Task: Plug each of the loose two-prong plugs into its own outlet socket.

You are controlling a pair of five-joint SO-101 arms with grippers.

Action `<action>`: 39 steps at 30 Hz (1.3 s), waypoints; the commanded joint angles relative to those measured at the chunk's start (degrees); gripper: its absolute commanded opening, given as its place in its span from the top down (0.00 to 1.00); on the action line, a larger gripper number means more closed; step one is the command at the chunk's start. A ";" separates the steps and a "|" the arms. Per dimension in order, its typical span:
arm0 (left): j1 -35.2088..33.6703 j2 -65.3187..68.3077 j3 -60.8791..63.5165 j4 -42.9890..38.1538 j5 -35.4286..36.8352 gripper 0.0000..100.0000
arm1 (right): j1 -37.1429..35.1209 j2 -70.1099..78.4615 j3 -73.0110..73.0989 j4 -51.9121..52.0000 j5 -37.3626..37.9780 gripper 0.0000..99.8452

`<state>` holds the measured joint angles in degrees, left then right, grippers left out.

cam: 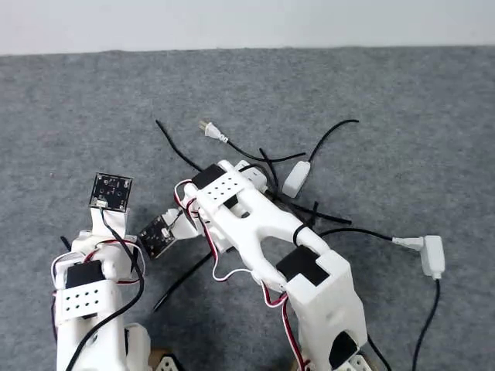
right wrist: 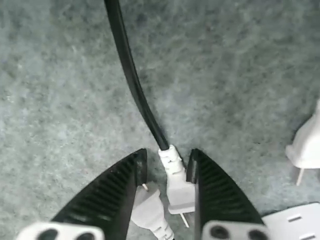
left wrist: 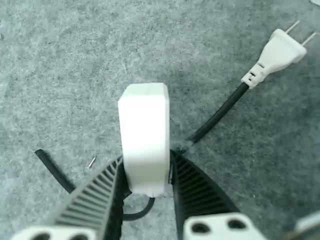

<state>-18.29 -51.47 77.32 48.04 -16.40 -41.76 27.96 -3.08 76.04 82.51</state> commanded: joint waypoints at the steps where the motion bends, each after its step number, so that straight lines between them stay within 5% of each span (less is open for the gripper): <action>1: -0.53 -1.23 -1.89 -1.41 -0.44 0.99 | 1.89 -0.48 -2.99 0.48 -0.09 0.99; 8: -0.53 -1.23 -1.89 -1.58 -0.44 0.99 | 3.47 -2.42 -4.22 1.19 -2.37 0.99; 13: -0.44 -1.23 -1.98 -1.58 -0.26 0.99 | 3.65 -8.92 -5.10 0.13 -19.25 0.99; 19: -0.18 -1.14 -1.89 -3.60 4.75 0.99 | 5.41 -16.75 -4.84 1.19 -48.70 0.99; 26: -0.18 -1.14 -1.80 -3.78 5.36 0.99 | 13.49 -22.11 -4.48 14.20 -71.74 0.99; 33: 0.97 -1.23 -1.89 -3.60 5.71 0.99 | 29.85 -23.52 13.27 9.01 -74.81 0.99; 39: 14.86 -1.23 -2.86 5.10 17.58 0.99 | 37.58 -36.88 38.68 -11.30 -74.90 0.99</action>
<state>-10.81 -51.47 77.23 50.24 -5.93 -7.82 0.53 25.14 73.05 8.22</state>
